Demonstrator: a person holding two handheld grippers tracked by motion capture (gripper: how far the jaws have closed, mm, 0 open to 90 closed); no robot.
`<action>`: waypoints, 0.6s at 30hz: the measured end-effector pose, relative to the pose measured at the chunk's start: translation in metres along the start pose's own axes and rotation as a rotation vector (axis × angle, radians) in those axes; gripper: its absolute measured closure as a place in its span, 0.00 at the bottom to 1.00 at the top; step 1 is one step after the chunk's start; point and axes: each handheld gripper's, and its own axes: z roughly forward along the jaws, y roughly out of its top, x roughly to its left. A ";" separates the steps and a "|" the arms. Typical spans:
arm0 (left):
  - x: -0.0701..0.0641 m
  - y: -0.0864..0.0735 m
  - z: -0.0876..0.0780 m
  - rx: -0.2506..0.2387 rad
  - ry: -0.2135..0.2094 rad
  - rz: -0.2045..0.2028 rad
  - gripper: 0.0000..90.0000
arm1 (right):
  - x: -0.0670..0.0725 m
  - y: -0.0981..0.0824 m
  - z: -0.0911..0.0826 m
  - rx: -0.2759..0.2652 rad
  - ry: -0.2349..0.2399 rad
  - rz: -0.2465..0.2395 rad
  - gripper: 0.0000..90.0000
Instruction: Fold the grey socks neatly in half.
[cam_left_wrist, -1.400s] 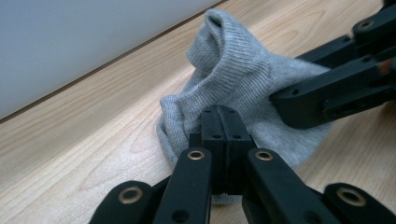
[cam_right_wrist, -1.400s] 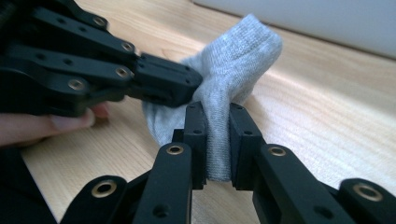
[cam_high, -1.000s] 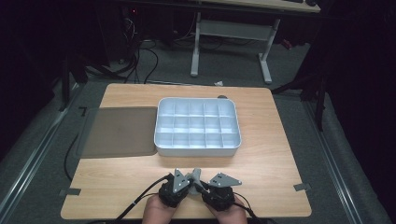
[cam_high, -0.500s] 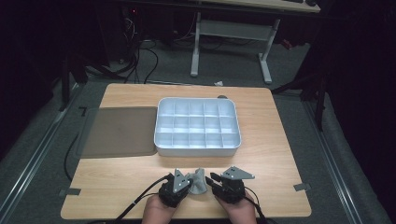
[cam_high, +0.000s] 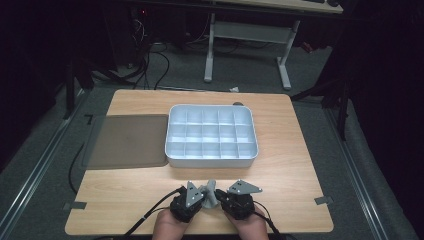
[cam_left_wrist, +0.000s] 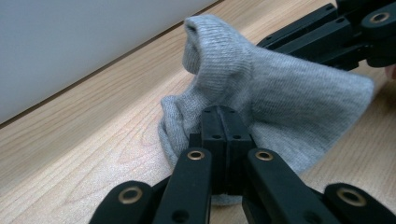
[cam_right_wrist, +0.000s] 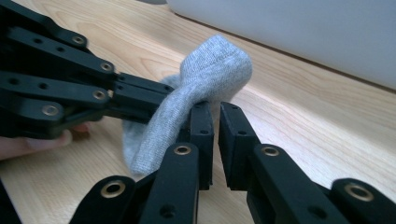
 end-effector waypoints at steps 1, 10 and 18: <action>0.000 0.000 0.000 0.000 0.000 0.000 1.00 | 0.001 0.000 0.000 0.000 0.002 -0.003 0.94; 0.000 0.000 0.000 0.000 -0.001 -0.001 0.98 | 0.006 0.002 0.000 -0.006 0.015 -0.018 0.95; 0.000 0.001 -0.001 0.002 -0.006 -0.010 0.96 | 0.005 0.002 0.000 -0.011 0.017 -0.022 0.94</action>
